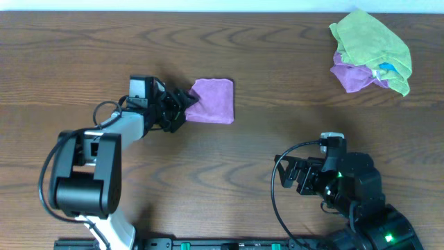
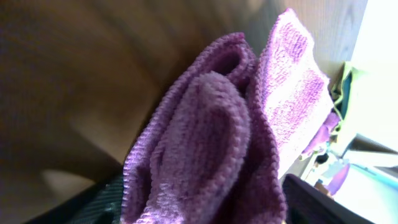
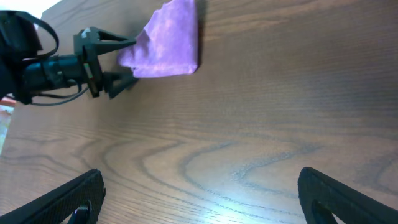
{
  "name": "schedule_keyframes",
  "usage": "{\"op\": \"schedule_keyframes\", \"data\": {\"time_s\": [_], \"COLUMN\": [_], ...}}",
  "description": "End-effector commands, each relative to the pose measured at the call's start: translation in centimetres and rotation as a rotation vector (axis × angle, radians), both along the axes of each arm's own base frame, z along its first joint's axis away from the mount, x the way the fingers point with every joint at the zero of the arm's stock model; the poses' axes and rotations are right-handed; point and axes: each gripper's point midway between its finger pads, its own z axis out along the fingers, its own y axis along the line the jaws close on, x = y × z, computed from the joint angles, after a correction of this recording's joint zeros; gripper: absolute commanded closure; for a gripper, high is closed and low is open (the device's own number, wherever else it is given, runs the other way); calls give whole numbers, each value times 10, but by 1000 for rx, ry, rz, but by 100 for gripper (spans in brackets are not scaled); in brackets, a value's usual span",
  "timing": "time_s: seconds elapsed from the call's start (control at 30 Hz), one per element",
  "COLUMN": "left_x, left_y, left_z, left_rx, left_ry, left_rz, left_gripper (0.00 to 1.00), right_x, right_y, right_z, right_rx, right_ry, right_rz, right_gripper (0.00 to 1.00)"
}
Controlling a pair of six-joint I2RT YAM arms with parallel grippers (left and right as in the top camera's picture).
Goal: Fold the cloth
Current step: 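Grasp the folded pink cloth's left side with the left gripper, then carry the folded cloth with the left gripper to the far left corner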
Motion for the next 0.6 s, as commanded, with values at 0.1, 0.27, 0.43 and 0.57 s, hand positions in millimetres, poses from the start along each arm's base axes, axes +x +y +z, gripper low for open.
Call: {"op": "schedule_keyframes", "data": {"time_s": [0.1,0.27,0.43,0.57], "left_x": [-14,-6,-6,2], "left_y": [-4,-5,-5,-9], "left_z": [-49,-46,-47,-38], "left_rx": [38,47,60,42], "left_ry": [89,27,7,-70], "left_rz": [-4,-22,-45,-79], "left_gripper": [46,73,84,94], "right_x": [0,0,0,0], "right_y": [-2,-2,-2,-2], "right_z": [-1,-1,-1,-1], "right_rx": [11,11,11,11], "right_ry": [8,8,8,8], "right_rz": [-18,-18,-18,-18], "right_gripper": [1,1,1,1]}}
